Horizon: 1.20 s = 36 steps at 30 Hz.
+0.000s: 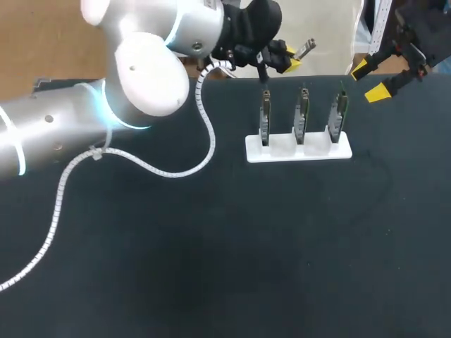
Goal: Pick up the optical module with the left hand, and insert it into the network port with the right hand.
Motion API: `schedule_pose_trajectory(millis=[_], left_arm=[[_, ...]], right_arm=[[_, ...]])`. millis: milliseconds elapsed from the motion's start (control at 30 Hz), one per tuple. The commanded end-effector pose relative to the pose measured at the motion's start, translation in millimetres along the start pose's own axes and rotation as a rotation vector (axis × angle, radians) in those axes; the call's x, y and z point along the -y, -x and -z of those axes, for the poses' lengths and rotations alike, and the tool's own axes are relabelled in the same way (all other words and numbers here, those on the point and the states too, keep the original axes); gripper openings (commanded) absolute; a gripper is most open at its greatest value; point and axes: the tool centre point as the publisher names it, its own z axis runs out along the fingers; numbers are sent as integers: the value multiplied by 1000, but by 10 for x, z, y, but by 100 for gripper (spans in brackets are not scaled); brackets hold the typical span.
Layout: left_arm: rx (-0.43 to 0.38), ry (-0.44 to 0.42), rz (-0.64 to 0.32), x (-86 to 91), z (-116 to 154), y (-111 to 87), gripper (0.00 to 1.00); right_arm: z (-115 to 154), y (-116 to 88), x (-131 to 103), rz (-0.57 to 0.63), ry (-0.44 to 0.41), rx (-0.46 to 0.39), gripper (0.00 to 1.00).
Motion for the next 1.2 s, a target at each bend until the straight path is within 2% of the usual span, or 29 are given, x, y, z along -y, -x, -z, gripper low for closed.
schedule_pose_trajectory(millis=[33,267,500,667,1200], left_arm=[[73,-23,-8,-28,-167,24,0],[140,-74,0,66,-369,94,0],[207,-96,42,95,-437,100,0],[231,-104,41,86,-436,164,0],[316,-219,66,183,-602,250,0]], right_arm=[[-5,2,-20,0,-6,-1,100],[-5,2,-20,0,-6,-1,100],[-5,2,-20,0,-6,-1,100],[-5,2,-20,0,-6,-1,100],[-5,2,-20,0,-6,-1,100]])
